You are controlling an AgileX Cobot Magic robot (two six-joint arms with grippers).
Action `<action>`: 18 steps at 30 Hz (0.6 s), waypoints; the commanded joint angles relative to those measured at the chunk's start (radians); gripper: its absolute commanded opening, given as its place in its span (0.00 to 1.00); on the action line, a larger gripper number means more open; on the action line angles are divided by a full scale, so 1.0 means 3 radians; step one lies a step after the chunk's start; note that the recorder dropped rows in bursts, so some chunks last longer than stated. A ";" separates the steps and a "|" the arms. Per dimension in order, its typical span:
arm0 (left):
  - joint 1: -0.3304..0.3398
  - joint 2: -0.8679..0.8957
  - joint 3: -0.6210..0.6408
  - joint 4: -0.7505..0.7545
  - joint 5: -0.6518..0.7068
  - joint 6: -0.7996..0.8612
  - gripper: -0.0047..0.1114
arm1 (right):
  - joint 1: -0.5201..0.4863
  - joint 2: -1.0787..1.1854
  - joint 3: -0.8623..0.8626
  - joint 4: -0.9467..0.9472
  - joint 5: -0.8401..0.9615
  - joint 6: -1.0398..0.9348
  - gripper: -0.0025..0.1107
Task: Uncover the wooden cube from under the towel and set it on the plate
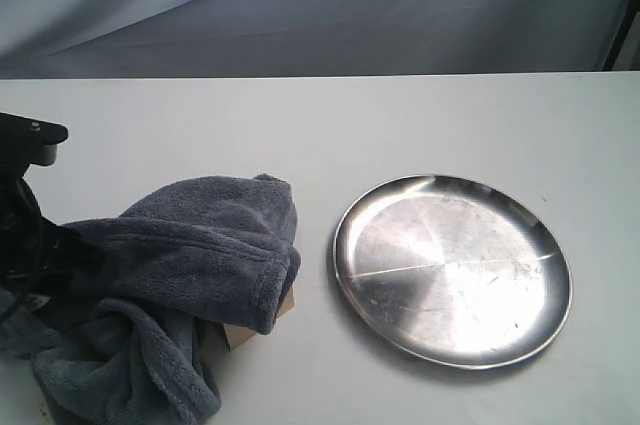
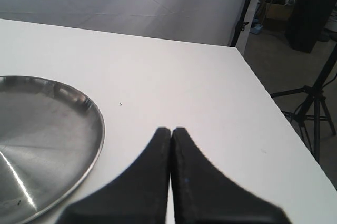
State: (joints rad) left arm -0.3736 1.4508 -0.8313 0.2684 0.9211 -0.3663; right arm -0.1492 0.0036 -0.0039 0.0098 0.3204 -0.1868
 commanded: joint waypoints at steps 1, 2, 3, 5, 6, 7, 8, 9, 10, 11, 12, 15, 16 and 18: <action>0.0011 0.0007 -0.0153 -0.0017 0.0266 0.0032 0.62 | 0.0001 -0.0012 0.0013 -0.0033 -0.0002 0.0011 0.02; 0.0004 0.0007 -0.0193 -0.0017 0.0355 0.0032 0.62 | 0.0001 -0.0012 0.0013 -0.0033 -0.0002 0.0011 0.02; 0.0004 -0.0006 -0.0244 -0.0027 0.0456 0.0085 0.62 | 0.0001 -0.0012 0.0013 -0.0033 -0.0002 0.0011 0.02; 0.0004 -0.0079 -0.0285 -0.0065 0.0508 0.0246 0.62 | 0.0001 -0.0012 0.0013 -0.0033 -0.0002 0.0011 0.02; 0.0004 -0.0123 -0.0291 -0.0065 0.0508 0.0325 0.62 | 0.0001 -0.0012 0.0013 -0.0033 -0.0002 0.0011 0.02; -0.0012 -0.0167 -0.0291 -0.0071 0.0497 0.0363 0.62 | 0.0001 -0.0012 0.0013 -0.0033 -0.0002 0.0011 0.02; -0.0038 -0.0219 -0.0291 -0.0071 0.0460 0.0370 0.62 | 0.0001 -0.0012 0.0013 -0.0033 -0.0002 0.0011 0.02; -0.0073 -0.0273 -0.0291 -0.0071 0.0415 0.0395 0.62 | 0.0001 -0.0012 0.0013 -0.0033 -0.0002 0.0011 0.02; -0.0121 -0.0315 -0.0291 -0.0071 0.0376 0.0416 0.62 | 0.0001 -0.0012 0.0013 -0.0033 -0.0002 0.0011 0.02; -0.0180 -0.0369 -0.0291 -0.0078 0.0321 0.0471 0.62 | 0.0001 -0.0012 0.0013 -0.0033 -0.0002 0.0011 0.02; -0.0250 -0.0418 -0.0291 -0.0078 0.0279 0.0525 0.62 | 0.0001 -0.0012 0.0013 -0.0033 -0.0002 0.0011 0.02; -0.0465 -0.0537 -0.0291 -0.0078 0.0203 0.0633 0.62 | 0.0001 -0.0012 0.0013 -0.0033 -0.0002 0.0011 0.02; -0.0531 -0.0555 -0.0291 -0.0078 0.0194 0.0640 0.62 | 0.0001 -0.0012 0.0013 -0.0033 -0.0002 0.0011 0.02; -0.0691 -0.0573 -0.0291 -0.0078 0.0171 0.0640 0.61 | 0.0001 -0.0012 0.0013 -0.0033 -0.0002 0.0011 0.02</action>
State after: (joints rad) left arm -0.5275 1.2958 -0.9115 0.2530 0.9899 -0.1863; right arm -0.1492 0.0036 -0.0039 0.0098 0.3204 -0.1868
